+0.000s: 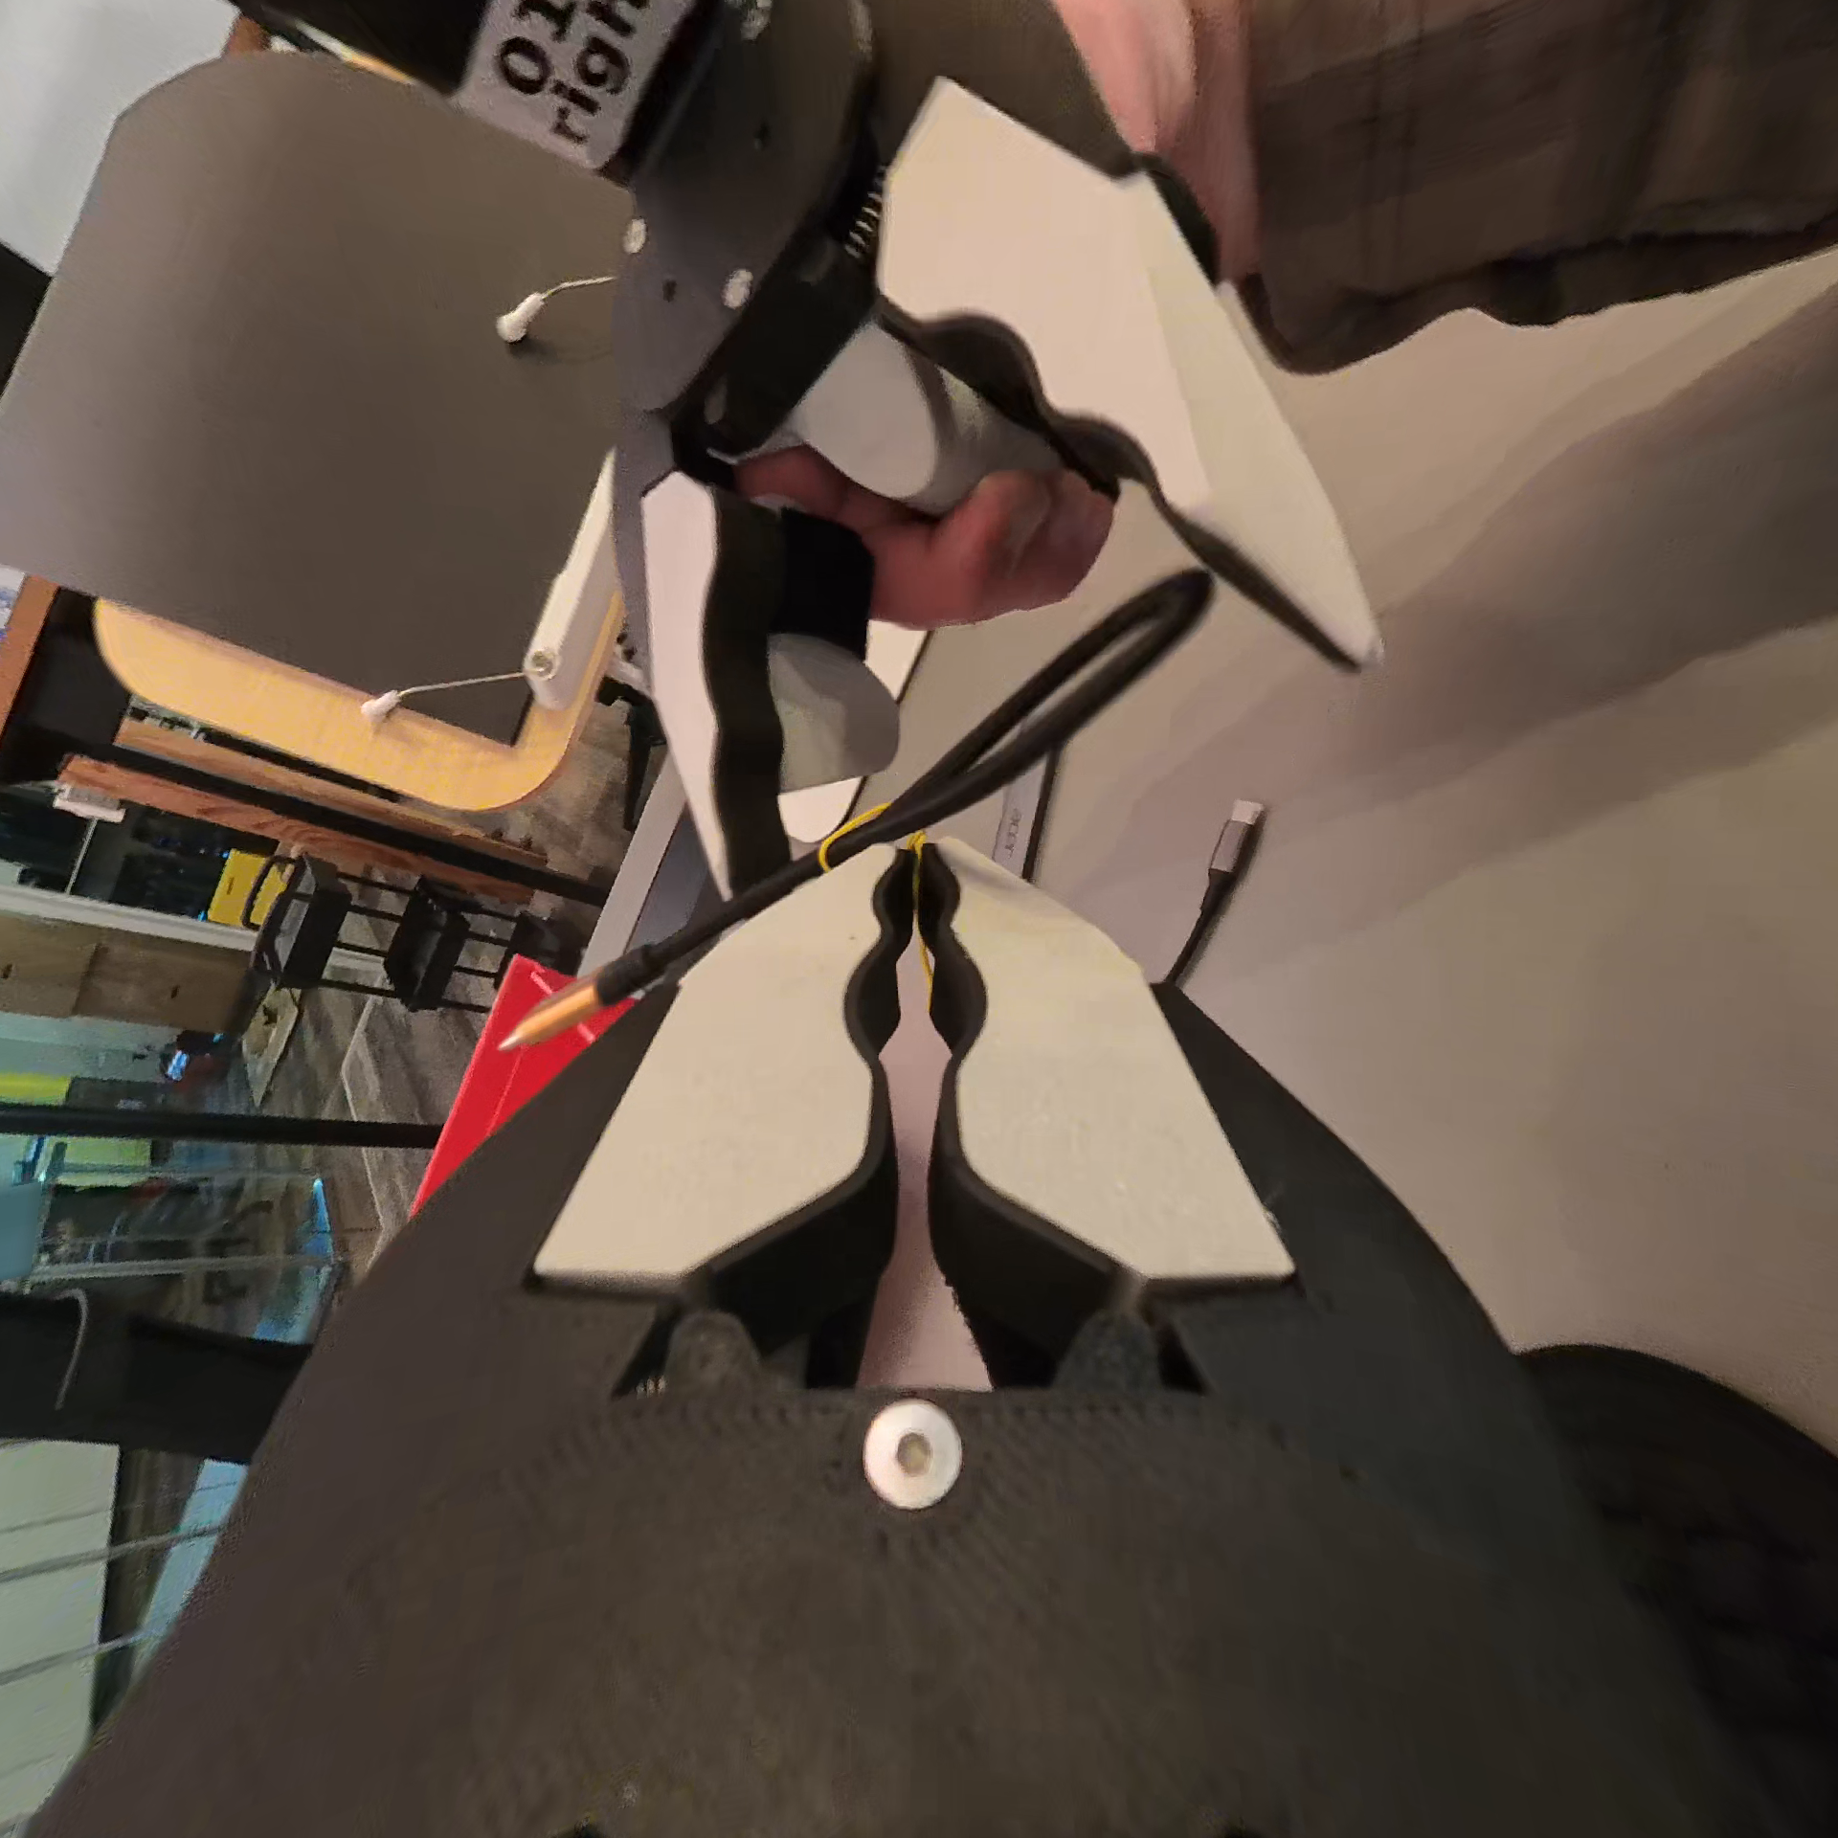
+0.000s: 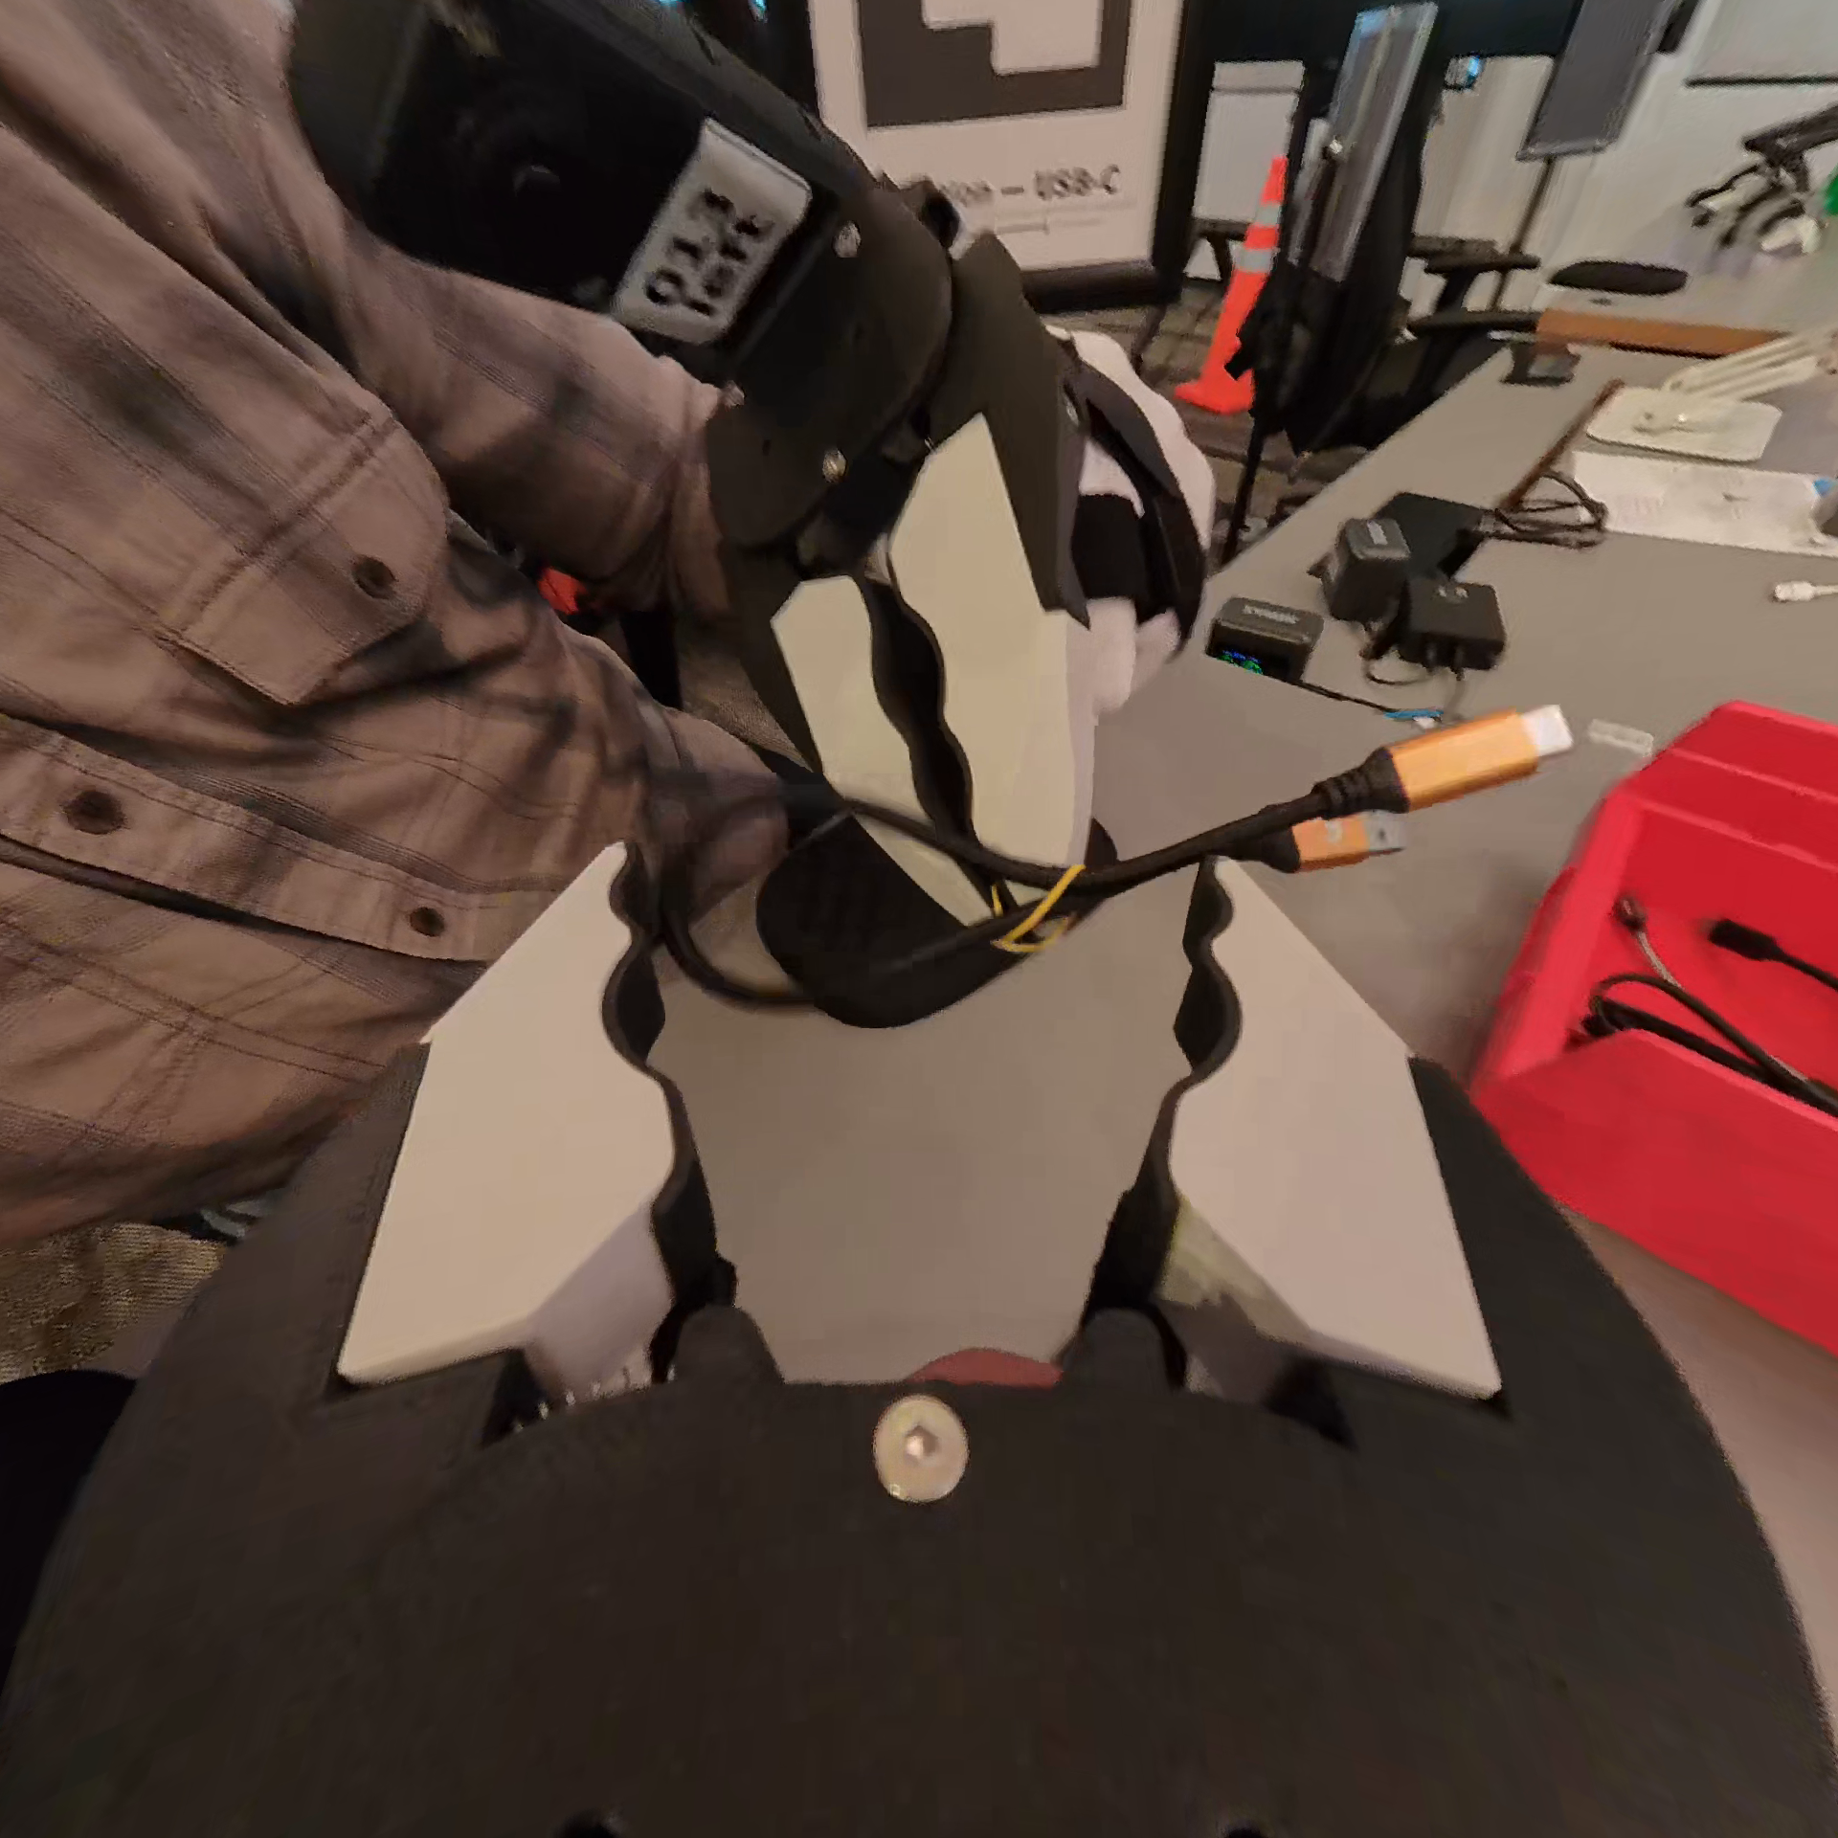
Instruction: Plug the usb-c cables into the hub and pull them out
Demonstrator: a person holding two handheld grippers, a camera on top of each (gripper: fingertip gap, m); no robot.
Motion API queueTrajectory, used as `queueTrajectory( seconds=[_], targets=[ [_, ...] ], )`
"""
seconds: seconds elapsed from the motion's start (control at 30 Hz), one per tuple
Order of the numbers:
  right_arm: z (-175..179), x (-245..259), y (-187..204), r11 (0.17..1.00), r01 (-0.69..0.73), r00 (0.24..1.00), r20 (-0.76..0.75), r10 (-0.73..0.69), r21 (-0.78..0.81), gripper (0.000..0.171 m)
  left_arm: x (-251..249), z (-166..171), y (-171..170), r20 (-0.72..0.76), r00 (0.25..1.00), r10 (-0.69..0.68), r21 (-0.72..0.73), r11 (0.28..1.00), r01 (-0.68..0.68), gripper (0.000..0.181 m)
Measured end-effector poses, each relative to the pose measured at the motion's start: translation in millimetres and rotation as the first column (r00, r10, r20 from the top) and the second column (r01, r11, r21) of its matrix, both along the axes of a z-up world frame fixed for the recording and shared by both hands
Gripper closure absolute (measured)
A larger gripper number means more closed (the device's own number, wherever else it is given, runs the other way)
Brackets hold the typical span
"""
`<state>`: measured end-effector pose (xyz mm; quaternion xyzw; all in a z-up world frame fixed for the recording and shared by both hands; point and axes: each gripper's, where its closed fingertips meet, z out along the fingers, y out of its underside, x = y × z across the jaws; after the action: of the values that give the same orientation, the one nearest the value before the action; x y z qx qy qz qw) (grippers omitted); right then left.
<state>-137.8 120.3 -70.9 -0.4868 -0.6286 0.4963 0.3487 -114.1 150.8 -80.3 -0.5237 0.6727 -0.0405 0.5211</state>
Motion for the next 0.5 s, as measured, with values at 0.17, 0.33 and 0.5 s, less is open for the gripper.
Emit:
queueTrajectory(
  seconds=[0.17,0.33,0.5],
  targets=[
    [11.4,2.9,-18.6,0.995,-0.085,0.996,-0.044,0.083,-0.048,0.051,-1.0,-10.4,-5.1,-0.087,0.996,-0.03,0.039,0.999,0.034,0.18],
    [12.8,3.6,-27.1,0.993,-0.116,0.992,-0.044,0.115,-0.02,0.05,-3.3,-18.9,1.3,-0.148,0.989,0.005,0.092,0.996,0.009,0.18],
    [19.2,6.7,-29.6,0.991,-0.134,0.988,-0.085,0.132,-0.011,0.056,-5.5,-17.3,5.9,-0.138,0.99,0.031,0.093,0.996,-0.018,0.18]
  ],
)
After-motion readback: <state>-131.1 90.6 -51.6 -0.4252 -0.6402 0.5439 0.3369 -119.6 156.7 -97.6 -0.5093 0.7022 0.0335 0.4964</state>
